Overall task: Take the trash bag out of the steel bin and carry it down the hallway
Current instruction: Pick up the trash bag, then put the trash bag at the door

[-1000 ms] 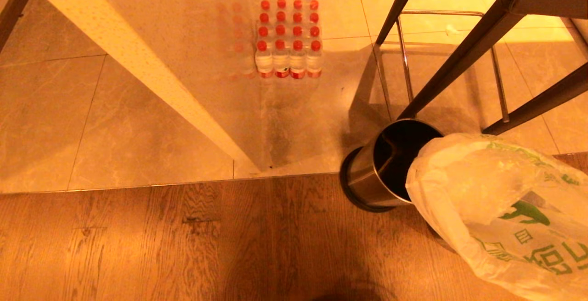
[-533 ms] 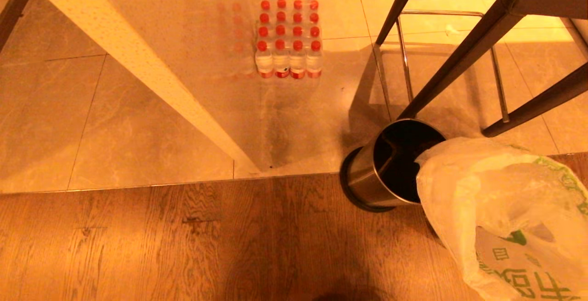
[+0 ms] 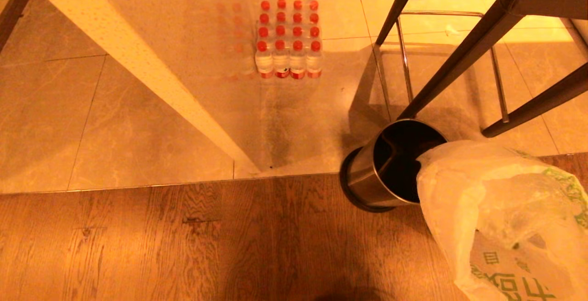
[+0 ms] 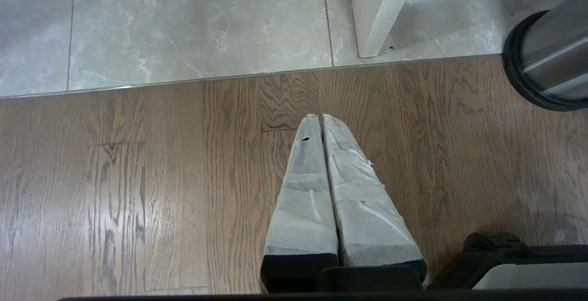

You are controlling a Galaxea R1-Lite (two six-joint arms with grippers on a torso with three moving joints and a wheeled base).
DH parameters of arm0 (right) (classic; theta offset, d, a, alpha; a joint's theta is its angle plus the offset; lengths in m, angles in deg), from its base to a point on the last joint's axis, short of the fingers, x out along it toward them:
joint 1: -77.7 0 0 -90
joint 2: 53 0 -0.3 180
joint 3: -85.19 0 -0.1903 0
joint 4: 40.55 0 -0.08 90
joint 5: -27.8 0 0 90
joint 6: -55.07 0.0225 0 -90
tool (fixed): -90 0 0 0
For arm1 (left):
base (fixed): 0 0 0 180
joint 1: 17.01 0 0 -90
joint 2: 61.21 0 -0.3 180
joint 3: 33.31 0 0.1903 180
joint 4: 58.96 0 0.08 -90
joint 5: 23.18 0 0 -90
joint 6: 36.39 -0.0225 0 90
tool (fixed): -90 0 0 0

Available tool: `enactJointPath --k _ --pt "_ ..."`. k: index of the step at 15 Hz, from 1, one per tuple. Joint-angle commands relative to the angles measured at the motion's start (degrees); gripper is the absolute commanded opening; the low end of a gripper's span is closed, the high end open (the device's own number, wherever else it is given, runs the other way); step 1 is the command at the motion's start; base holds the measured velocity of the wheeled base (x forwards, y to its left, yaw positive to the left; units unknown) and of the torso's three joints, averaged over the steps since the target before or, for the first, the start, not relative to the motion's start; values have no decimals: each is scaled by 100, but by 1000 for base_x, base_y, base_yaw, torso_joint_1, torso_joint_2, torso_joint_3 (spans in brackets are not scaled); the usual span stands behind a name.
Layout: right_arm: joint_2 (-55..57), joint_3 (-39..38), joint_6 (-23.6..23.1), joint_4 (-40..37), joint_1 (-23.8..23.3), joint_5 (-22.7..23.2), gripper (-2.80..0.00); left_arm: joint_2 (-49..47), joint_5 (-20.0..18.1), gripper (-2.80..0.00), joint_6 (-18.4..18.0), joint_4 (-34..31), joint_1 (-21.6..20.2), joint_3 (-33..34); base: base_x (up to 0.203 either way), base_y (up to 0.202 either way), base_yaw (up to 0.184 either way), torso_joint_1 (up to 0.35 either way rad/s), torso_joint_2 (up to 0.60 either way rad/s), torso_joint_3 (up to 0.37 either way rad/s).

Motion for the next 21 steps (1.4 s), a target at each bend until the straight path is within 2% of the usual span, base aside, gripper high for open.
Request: enactJointPath --k 1,3,17,21 --pt "-532 -202 -69 336 28 68 -280 2 -1 -280 0 0 -2 -1 0 0 0 0 0 0" --pt "-498 -294 211 499 41 51 -280 2 2 -280 1 0 3 2 0 0 0 0 0 0" --pt "-498 -294 213 508 41 51 -280 -7 2 -280 32 0 -5 2 0 0 0 0 0 0" --pt "-498 -294 213 508 41 51 -280 2 2 -280 18 9 -5 2 0 0 0 0 2 126"
